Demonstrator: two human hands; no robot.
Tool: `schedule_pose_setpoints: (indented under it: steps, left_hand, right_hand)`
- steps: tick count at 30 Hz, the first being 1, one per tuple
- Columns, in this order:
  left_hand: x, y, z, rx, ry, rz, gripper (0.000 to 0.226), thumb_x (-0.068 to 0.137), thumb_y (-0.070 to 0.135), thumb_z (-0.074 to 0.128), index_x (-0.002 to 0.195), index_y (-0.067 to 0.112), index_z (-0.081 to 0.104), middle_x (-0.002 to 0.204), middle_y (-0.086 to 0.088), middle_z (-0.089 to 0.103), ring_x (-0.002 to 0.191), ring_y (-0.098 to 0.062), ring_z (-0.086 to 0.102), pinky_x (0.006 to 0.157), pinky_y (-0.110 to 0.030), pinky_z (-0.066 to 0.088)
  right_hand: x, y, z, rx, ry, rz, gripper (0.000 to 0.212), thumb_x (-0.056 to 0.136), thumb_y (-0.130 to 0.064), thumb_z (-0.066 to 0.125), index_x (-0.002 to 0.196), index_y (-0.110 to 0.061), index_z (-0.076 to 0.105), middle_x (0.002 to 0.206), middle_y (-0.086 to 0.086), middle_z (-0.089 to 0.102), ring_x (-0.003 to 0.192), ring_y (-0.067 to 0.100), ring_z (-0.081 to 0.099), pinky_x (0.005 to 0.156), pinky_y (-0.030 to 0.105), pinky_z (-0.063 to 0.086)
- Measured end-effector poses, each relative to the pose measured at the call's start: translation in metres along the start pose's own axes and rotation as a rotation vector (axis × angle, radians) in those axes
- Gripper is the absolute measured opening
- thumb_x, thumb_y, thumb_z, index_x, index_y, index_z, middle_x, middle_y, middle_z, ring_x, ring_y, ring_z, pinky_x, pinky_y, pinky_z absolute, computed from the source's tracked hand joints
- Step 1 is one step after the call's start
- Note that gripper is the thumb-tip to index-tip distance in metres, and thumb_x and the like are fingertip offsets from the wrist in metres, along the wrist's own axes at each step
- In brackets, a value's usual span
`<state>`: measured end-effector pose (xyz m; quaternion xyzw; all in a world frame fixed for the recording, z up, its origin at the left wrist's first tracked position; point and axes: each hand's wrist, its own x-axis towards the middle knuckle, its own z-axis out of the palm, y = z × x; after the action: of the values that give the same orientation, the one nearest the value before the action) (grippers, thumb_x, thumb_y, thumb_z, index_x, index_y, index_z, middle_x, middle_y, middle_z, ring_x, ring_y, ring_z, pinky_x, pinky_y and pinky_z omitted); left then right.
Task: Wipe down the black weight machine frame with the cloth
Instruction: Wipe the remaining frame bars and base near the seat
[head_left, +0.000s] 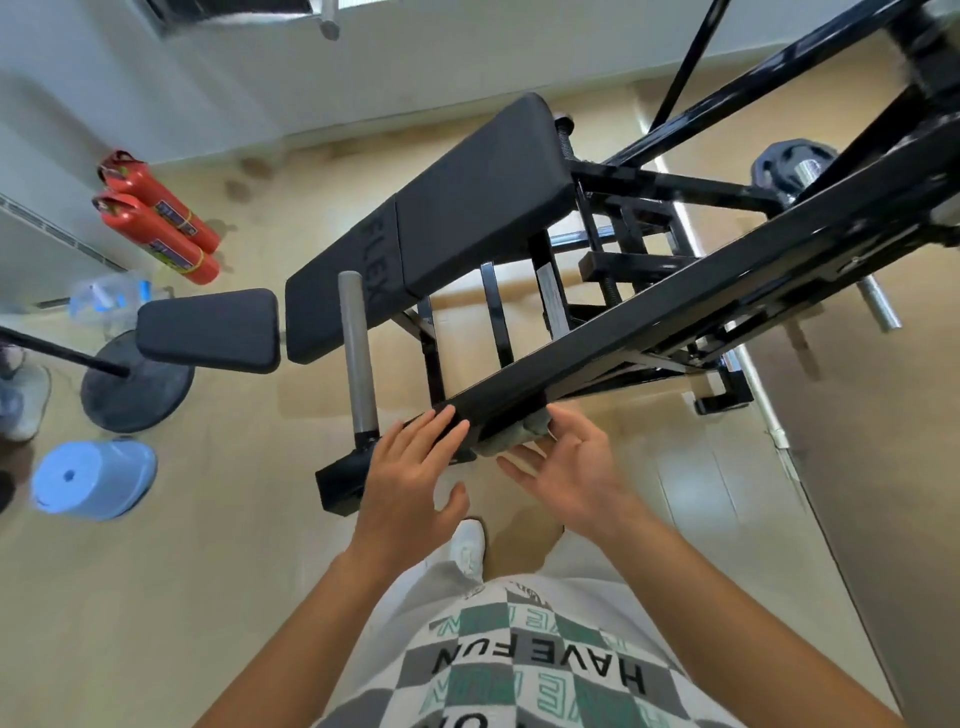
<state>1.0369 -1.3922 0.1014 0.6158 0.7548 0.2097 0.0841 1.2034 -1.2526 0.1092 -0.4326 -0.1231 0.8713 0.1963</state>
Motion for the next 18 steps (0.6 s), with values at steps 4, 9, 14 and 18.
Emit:
schedule_pose_setpoints:
  steps: [4,9,14,18]
  left_hand:
    - [-0.030,-0.049,-0.017,0.020,0.055,-0.093,0.062,0.080,0.029,0.072,0.140,0.016,0.060,0.147,-0.004,0.056,0.135,-0.027,0.048,0.113,-0.047,0.040]
    - [-0.051,-0.093,-0.028,-0.003,-0.001,0.006,0.055,0.088,0.023,0.073,0.141,0.016,0.060,0.147,-0.003,0.056,0.114,-0.026,0.061,0.092,-0.042,0.055]
    - [-0.046,-0.098,-0.028,-0.094,0.029,-0.015,0.048,0.088,0.026,0.071,0.135,0.017,0.065,0.141,-0.002,0.062,0.107,-0.024,0.065,0.087,-0.040,0.057]
    - [-0.048,-0.100,-0.027,-0.124,0.041,-0.022,0.047,0.088,0.030,0.068,0.134,0.018,0.067,0.140,-0.002,0.062,0.107,-0.024,0.065,0.088,-0.037,0.054]
  right_hand:
    - [-0.009,0.010,0.006,0.032,0.044,-0.064,0.031,0.100,-0.031,0.047,0.113,-0.009,0.065,0.114,0.014,0.064,0.117,0.035,0.060,0.104,0.049,0.047]
    - [-0.003,0.029,0.018,0.140,0.163,-0.206,0.028,0.100,-0.031,0.049,0.117,-0.014,0.064,0.117,0.012,0.063,0.123,0.034,0.058,0.111,0.051,0.041]
    - [0.009,0.074,0.047,0.038,0.115,-0.129,0.030,0.095,-0.031,0.056,0.118,-0.012,0.058,0.118,0.014,0.061,0.131,0.038,0.053,0.106,0.053,0.047]
    - [0.006,0.110,0.060,-0.128,0.068,-0.041,0.033,0.096,-0.037,0.054,0.114,-0.010,0.058,0.113,0.015,0.060,0.120,0.036,0.059,0.106,0.052,0.047]
